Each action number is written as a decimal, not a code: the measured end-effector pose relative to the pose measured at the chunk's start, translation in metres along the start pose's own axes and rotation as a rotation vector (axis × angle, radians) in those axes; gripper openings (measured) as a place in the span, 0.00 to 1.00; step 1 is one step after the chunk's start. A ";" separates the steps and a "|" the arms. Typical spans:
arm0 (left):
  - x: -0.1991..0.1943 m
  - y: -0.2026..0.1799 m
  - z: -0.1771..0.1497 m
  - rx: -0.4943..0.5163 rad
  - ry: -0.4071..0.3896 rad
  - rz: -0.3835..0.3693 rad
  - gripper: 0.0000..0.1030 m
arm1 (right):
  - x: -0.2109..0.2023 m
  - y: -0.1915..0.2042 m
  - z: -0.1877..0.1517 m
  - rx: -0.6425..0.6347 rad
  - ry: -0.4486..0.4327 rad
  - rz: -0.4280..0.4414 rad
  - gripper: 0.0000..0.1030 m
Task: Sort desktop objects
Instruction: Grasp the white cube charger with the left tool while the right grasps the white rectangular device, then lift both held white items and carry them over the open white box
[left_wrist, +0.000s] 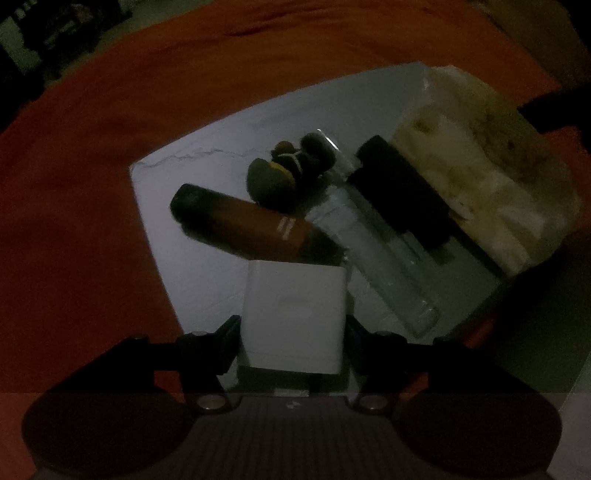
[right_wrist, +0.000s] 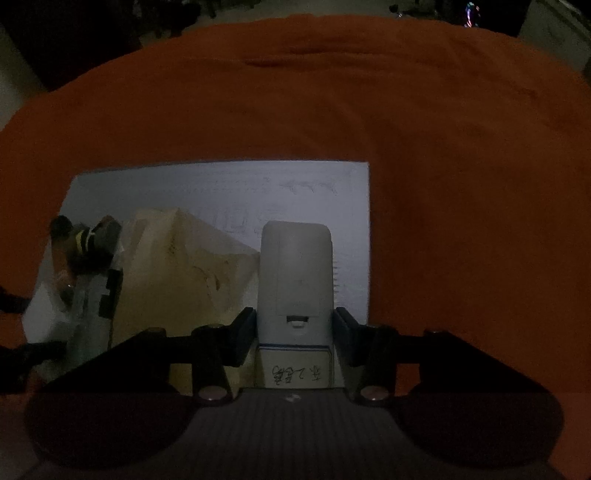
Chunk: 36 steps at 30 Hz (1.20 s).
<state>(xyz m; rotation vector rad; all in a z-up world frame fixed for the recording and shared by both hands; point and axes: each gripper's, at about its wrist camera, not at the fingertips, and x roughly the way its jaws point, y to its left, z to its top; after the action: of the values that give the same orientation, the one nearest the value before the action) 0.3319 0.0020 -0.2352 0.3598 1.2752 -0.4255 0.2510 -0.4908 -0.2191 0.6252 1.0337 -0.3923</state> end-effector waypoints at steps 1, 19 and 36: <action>0.000 0.000 0.001 -0.013 0.002 0.000 0.51 | -0.001 -0.001 0.000 0.005 0.005 0.000 0.47; 0.000 -0.011 0.007 -0.019 0.004 0.058 0.55 | 0.008 0.026 -0.003 -0.084 -0.008 -0.183 0.51; -0.022 -0.006 0.014 -0.056 -0.023 0.037 0.50 | -0.031 0.005 0.008 0.017 -0.059 -0.109 0.47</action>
<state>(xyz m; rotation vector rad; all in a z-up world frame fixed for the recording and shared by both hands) 0.3353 -0.0077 -0.2104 0.3299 1.2541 -0.3615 0.2447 -0.4913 -0.1874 0.5705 1.0110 -0.5122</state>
